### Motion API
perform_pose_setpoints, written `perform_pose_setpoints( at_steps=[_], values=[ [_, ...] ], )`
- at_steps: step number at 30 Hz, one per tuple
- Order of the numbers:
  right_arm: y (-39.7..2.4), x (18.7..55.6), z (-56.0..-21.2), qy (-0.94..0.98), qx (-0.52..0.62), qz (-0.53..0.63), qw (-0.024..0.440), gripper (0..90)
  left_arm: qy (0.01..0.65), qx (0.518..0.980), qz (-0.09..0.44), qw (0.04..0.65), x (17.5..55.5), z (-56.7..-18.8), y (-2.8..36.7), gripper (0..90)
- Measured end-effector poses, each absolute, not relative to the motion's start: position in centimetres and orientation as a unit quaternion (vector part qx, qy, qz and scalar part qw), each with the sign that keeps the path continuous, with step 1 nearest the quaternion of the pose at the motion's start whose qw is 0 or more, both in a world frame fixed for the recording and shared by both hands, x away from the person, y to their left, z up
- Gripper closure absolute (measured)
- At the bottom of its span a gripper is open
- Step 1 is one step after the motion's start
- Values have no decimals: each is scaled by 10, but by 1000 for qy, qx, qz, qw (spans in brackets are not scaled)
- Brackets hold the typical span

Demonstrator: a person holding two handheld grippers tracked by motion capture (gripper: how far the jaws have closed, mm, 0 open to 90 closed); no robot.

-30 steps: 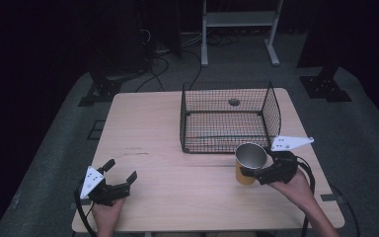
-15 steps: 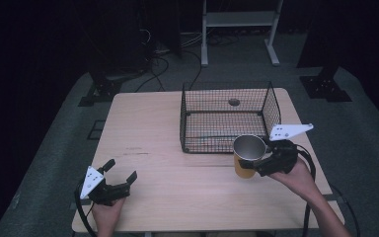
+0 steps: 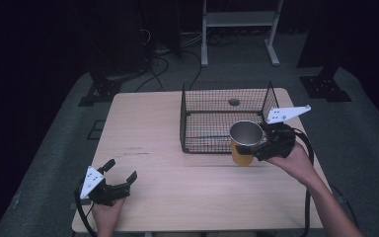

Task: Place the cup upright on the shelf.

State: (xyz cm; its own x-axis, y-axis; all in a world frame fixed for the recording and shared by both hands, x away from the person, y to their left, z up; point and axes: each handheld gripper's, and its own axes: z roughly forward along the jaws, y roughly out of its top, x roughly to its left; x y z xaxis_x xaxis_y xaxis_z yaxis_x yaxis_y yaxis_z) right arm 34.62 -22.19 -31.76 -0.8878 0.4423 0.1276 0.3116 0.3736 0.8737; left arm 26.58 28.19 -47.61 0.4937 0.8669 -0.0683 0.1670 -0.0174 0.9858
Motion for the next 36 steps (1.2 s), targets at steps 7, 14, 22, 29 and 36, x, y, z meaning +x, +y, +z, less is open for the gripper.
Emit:
perform_pose_setpoints(
  at_steps=[7, 14, 22, 29, 36],
  values=[
    [-217, 354, -309, 831, 223, 506, 67, 121, 400, 645, 304, 576, 266, -476, 282, 24],
    [-213, 367, -302, 834, 222, 500, 67, 121, 400, 645, 304, 576, 266, -476, 282, 24],
    [-209, 386, -294, 835, 226, 496, 70, 121, 400, 644, 303, 577, 266, -476, 282, 24],
    [-205, 398, -292, 838, 229, 489, 74, 121, 399, 644, 303, 578, 266, -476, 282, 24],
    [-202, 409, -291, 837, 232, 491, 75, 121, 399, 644, 302, 578, 266, -476, 283, 24]
  ],
)
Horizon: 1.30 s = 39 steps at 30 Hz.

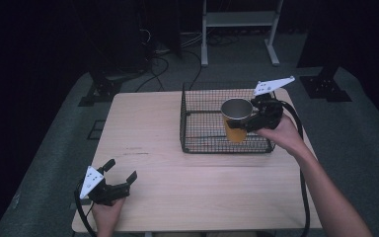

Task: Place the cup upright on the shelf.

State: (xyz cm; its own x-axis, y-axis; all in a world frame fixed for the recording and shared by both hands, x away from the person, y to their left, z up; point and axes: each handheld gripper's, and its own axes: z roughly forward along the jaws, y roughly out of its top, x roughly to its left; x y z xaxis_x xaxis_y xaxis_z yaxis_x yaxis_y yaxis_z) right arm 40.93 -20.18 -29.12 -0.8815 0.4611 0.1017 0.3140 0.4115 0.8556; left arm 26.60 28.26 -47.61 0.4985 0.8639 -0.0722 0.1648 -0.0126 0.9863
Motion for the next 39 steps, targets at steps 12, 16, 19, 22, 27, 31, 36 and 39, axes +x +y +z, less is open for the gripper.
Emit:
perform_pose_setpoints(
  at_steps=[12, 16, 19, 22, 27, 31, 36, 39],
  values=[
    [-184, 436, -293, 840, 230, 485, 80, 121, 400, 642, 301, 581, 266, -476, 283, 24],
    [-179, 446, -296, 840, 235, 481, 80, 121, 400, 642, 300, 582, 266, -476, 283, 24],
    [-177, 452, -297, 841, 238, 479, 79, 121, 400, 641, 300, 582, 266, -476, 283, 24],
    [-176, 459, -301, 838, 242, 481, 83, 121, 400, 641, 300, 582, 266, -476, 283, 24],
    [-176, 471, -307, 838, 253, 477, 80, 121, 399, 642, 300, 582, 266, -476, 283, 24],
    [-175, 478, -309, 838, 259, 473, 84, 121, 399, 641, 300, 583, 266, -476, 284, 24],
    [-174, 488, -310, 835, 264, 475, 84, 121, 399, 641, 299, 583, 266, -476, 284, 24],
    [-173, 493, -314, 833, 264, 479, 86, 121, 399, 641, 299, 584, 266, -476, 284, 24]
  ],
)
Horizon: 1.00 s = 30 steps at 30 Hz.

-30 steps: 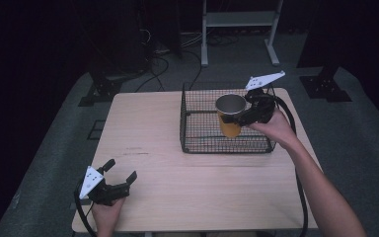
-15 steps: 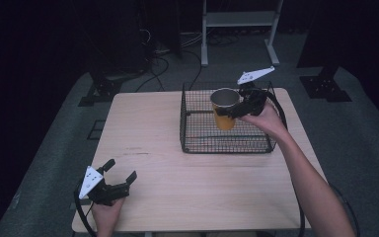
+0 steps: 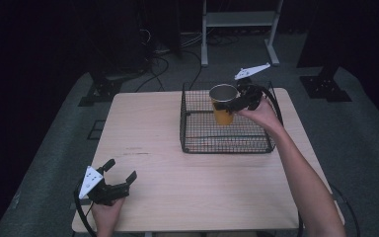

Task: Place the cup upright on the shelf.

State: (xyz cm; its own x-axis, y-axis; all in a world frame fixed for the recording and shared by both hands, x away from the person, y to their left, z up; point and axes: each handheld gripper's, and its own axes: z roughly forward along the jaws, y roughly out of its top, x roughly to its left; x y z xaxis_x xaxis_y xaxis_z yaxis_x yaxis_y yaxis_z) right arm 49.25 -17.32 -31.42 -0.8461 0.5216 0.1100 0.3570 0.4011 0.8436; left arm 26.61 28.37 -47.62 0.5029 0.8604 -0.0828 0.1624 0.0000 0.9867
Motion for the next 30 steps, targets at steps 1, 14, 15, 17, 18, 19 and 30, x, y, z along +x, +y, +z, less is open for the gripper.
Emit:
perform_pose_setpoints(
  at_steps=[1, 14, 15, 17, 18, 19, 30],
  values=[
    [-173, 494, -316, 833, 264, 479, 84, 121, 399, 641, 299, 584, 266, -476, 284, 24],
    [-166, 512, -342, 842, 269, 461, 71, 121, 400, 639, 298, 586, 266, -476, 284, 24],
    [-166, 513, -344, 843, 271, 459, 72, 121, 399, 639, 297, 586, 266, -476, 284, 24],
    [-165, 516, -348, 844, 275, 455, 70, 121, 399, 639, 297, 586, 266, -476, 284, 24],
    [-164, 518, -352, 846, 275, 451, 67, 121, 399, 639, 297, 586, 266, -476, 285, 24],
    [-164, 518, -352, 846, 275, 451, 67, 121, 399, 639, 298, 586, 266, -476, 285, 24],
    [-159, 527, -371, 852, 277, 440, 61, 121, 399, 639, 297, 587, 266, -476, 285, 24]
  ],
)
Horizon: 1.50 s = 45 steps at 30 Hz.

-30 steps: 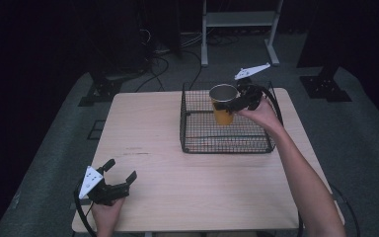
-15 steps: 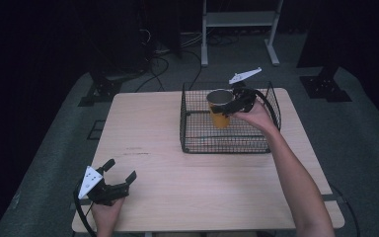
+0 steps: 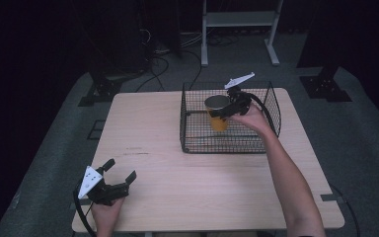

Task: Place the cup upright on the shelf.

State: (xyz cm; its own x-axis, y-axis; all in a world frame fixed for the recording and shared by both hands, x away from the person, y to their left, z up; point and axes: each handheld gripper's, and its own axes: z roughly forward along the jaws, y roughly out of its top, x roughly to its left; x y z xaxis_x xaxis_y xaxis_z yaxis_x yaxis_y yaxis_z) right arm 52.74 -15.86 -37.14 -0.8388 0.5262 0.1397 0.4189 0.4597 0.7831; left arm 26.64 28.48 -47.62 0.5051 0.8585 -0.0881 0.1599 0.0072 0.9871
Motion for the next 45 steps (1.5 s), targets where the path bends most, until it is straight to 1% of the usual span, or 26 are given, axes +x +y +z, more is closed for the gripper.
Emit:
perform_pose_setpoints(
  at_steps=[19, 25, 45],
  values=[
    [-156, 538, -392, 858, 291, 419, 56, 121, 398, 639, 296, 588, 266, -476, 285, 24],
    [-154, 539, -399, 862, 292, 411, 48, 116, 398, 639, 296, 588, 266, -476, 285, 24],
    [-157, 535, -401, 866, 290, 401, 66, 85, 397, 640, 297, 588, 266, -476, 285, 24]
  ],
)
